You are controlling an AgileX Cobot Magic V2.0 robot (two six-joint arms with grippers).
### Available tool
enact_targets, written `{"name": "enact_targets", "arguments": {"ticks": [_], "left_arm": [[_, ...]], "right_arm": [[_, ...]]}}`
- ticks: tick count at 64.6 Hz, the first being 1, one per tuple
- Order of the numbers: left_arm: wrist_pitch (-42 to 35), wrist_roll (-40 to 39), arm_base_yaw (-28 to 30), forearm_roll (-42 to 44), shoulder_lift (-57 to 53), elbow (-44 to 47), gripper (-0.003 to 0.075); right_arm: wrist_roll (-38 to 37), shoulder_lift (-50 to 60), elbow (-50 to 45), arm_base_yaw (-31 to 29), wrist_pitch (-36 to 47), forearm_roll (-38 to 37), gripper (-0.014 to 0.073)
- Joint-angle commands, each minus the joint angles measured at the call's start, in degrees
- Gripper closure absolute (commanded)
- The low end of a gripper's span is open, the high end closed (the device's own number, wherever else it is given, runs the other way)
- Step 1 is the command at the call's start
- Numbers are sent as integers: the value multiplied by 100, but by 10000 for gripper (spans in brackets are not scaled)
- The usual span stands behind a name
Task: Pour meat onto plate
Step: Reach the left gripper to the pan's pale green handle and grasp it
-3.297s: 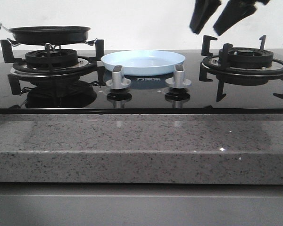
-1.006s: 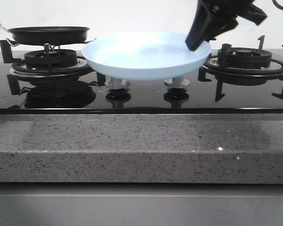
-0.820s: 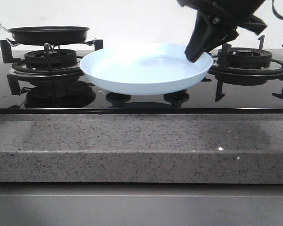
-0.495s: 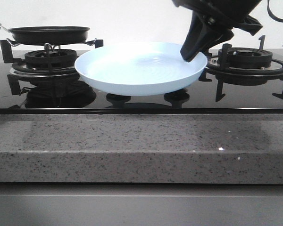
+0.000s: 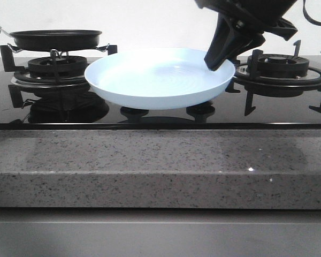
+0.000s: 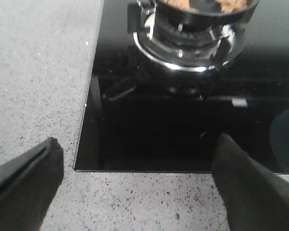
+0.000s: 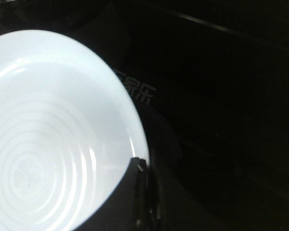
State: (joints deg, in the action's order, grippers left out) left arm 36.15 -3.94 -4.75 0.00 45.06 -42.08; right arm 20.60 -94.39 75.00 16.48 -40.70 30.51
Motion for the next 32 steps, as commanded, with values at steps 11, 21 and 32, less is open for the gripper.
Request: {"name": "enact_targets", "arguments": {"ticks": [11,21,32], "left_arm": [[-129,109,365,-197,1459,-1322,103],[46,1219,979,-1665,2288,-2048,103],[228,2552,1610,-3662,3041,-2664,103]], "right_arm": [[62,296,131,-6,211,186,662],[62,296,131,-6,211,186,662],[62,296,131,-6,211,186,662]]}}
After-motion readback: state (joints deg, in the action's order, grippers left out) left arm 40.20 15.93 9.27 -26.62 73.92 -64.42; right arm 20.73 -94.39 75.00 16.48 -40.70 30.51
